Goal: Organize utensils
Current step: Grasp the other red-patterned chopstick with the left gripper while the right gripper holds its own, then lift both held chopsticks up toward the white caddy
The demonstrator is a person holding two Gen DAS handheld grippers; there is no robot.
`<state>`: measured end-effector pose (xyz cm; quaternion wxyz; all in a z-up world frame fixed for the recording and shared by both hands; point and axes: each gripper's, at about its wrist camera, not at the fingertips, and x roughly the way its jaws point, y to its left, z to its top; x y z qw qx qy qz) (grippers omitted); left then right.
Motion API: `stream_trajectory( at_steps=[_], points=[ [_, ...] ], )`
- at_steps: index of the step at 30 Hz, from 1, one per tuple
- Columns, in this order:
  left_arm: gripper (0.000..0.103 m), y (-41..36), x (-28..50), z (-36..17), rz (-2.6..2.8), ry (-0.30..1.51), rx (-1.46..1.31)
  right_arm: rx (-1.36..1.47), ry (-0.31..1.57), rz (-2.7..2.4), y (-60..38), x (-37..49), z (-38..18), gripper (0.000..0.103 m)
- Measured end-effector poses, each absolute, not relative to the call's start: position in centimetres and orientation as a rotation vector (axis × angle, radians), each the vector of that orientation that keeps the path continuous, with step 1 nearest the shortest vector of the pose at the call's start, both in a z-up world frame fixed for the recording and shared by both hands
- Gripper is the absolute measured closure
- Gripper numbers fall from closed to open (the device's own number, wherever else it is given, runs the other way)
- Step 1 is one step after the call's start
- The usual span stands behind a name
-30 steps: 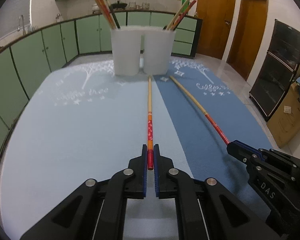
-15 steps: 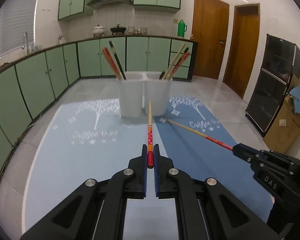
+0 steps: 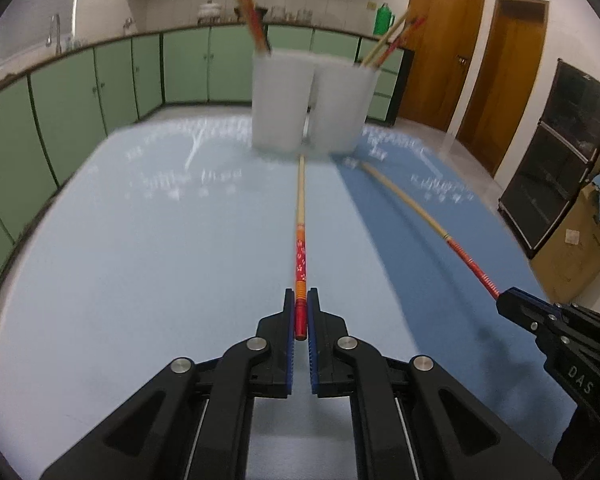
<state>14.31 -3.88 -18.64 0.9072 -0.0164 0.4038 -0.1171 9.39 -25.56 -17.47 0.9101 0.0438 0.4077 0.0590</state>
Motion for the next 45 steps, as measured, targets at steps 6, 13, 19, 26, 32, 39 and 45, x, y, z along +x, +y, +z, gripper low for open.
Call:
stream_trajectory(
  at_steps=[6, 13, 19, 26, 32, 39, 45],
  points=[
    [0.096, -3.4, 14.7, -20.1, -0.26, 0.879, -0.067, 0.101, 0.878, 0.123, -25.7, 9.8, -19.5, 0.098],
    [0.08, -3.5, 13.8, -20.1, -0.278, 0.888, -0.034, 0.12, 0.88, 0.128, -25.7, 10.0, -19.8, 0.098],
    [0.08, -3.6, 13.8, -20.2, -0.276, 0.889, -0.019, 0.136, 0.884, 0.13, -25.9, 10.1, -19.9, 0.098],
    [0.097, -4.1, 14.0, -20.4, -0.258, 0.891, 0.004, 0.151, 0.886, 0.125, -26.2, 10.4, -20.0, 0.098],
    [0.097, -4.1, 13.7, -20.0, -0.247, 0.881, 0.024, 0.146, 0.88, 0.127, -26.3, 10.3, -19.7, 0.098],
    [0.097, -3.4, 12.7, -16.1, -0.26, 0.83, 0.012, 0.137, 0.819, 0.13, -26.6, 9.9, -17.3, 0.098],
    [0.097, -2.4, 11.7, -11.4, -0.274, 0.726, -0.001, 0.12, 0.739, 0.14, -26.7, 9.6, -13.3, 0.098]
  ],
)
